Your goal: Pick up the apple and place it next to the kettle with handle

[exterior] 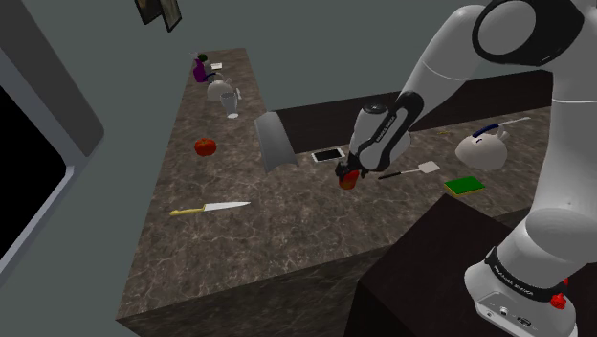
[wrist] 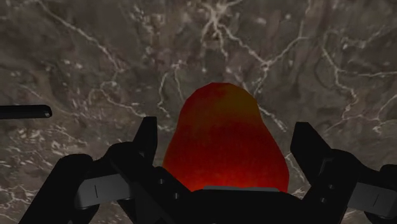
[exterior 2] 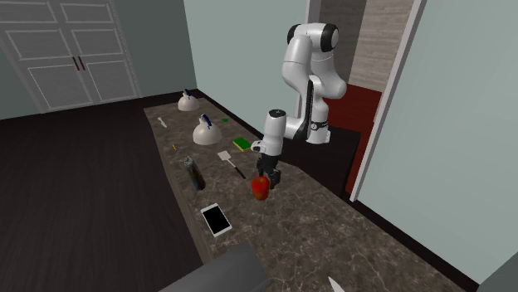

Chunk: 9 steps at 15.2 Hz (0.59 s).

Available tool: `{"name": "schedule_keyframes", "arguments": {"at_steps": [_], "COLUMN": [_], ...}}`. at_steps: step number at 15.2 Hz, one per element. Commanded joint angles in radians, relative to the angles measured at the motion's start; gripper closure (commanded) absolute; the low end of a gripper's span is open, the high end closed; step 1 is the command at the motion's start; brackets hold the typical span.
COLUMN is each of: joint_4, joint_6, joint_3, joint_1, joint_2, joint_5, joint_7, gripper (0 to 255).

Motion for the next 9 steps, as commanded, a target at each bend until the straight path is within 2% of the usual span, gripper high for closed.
{"name": "schedule_keyframes", "arguments": {"at_steps": [1, 6, 7, 9], "joint_4": [0.002, 0.002, 0.002, 0.001], "joint_6": [0.005, 0.005, 0.005, 0.005], "joint_3": [-0.003, -0.003, -0.003, -0.003], "joint_1": [0.004, 0.003, 0.003, 0.004], "joint_2": [0.007, 0.006, 0.006, 0.006], "joint_5": [-0.002, -0.001, -0.001, -0.002], "joint_7": [0.003, 0.003, 0.003, 0.003], "gripper": [0, 0, 255, 255]}}
